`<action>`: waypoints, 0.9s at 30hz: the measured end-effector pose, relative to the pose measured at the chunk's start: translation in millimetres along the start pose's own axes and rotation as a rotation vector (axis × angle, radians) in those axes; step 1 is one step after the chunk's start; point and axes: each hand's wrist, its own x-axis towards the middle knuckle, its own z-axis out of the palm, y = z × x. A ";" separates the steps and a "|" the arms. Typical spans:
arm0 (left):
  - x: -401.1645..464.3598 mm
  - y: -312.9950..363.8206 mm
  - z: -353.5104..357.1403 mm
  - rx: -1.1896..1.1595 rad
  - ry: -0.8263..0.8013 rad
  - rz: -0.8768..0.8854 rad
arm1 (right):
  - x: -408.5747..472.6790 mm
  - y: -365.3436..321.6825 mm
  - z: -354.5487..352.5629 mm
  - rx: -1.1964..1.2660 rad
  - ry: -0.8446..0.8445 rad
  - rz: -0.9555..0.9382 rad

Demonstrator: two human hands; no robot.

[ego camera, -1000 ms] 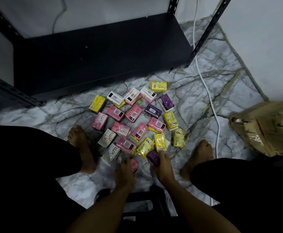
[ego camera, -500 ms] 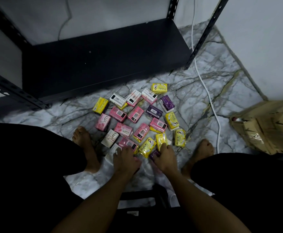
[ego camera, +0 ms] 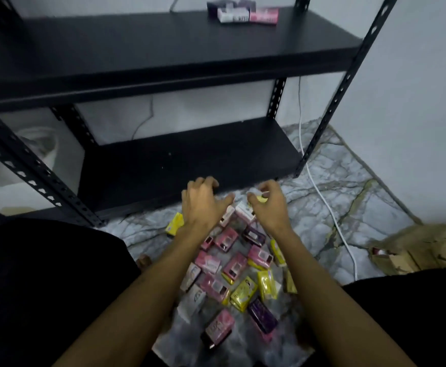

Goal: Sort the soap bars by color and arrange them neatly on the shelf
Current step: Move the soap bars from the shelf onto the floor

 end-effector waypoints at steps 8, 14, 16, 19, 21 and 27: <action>123.6 60.2 -126.7 -0.186 0.247 0.278 | 120.1 -136.6 -65.6 -0.035 0.129 -0.342; 210.4 86.1 -161.5 -0.044 0.166 0.253 | 194.6 -194.4 -66.6 -0.248 0.052 -0.430; 238.8 83.1 -160.5 -0.005 0.045 0.208 | 218.8 -203.2 -63.2 -0.324 -0.017 -0.412; 275.2 77.4 -154.3 0.096 -0.065 0.179 | 252.8 -205.5 -60.5 -0.419 -0.122 -0.321; 295.8 77.4 -150.3 0.130 -0.089 0.178 | 271.7 -202.0 -57.1 -0.516 -0.146 -0.285; 353.8 90.5 -125.4 0.185 -0.096 0.130 | 326.9 -204.9 -36.5 -0.714 -0.141 -0.207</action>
